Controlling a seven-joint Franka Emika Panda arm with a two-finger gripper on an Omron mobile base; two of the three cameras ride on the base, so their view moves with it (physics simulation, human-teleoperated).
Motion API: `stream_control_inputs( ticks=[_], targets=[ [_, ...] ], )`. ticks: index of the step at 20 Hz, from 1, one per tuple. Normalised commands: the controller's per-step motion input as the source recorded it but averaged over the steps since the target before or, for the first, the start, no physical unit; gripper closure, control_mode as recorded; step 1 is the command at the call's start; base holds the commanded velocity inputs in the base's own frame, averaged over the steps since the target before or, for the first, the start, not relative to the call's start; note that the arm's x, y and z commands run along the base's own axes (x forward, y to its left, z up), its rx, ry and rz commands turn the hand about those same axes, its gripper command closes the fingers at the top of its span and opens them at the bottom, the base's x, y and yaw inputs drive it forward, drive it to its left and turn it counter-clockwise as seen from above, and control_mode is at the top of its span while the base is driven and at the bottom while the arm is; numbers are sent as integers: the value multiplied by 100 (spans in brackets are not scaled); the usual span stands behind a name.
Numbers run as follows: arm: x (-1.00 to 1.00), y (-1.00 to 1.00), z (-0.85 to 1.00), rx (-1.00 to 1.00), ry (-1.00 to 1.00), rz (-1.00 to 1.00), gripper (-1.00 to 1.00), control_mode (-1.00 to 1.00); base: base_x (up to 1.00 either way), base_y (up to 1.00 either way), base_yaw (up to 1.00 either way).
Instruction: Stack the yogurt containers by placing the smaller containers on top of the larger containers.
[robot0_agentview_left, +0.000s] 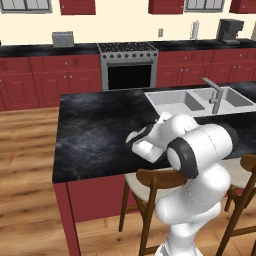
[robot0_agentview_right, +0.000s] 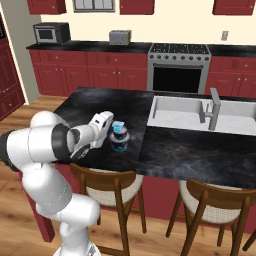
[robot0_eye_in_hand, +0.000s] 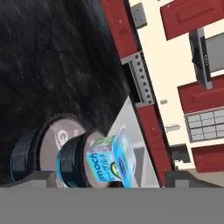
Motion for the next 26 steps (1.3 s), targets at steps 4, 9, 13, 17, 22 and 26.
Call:
stream_control_inputs(
  ticks=[4,9,13,17,22,26],
  targets=[
    [-66,0,58,0,12,0,-100,-100,0,0,0],
    [-58,1,66,0,25,-1,-100,-100,0,0,0],
    [-58,0,62,1,29,0,-100,-100,0,0,0],
    [-45,0,74,3,32,0,-100,-100,0,0,0],
    [-37,0,77,2,31,0,-100,-100,0,0,0],
    [-42,0,74,3,30,0,-100,-100,0,0,0]
  ],
)
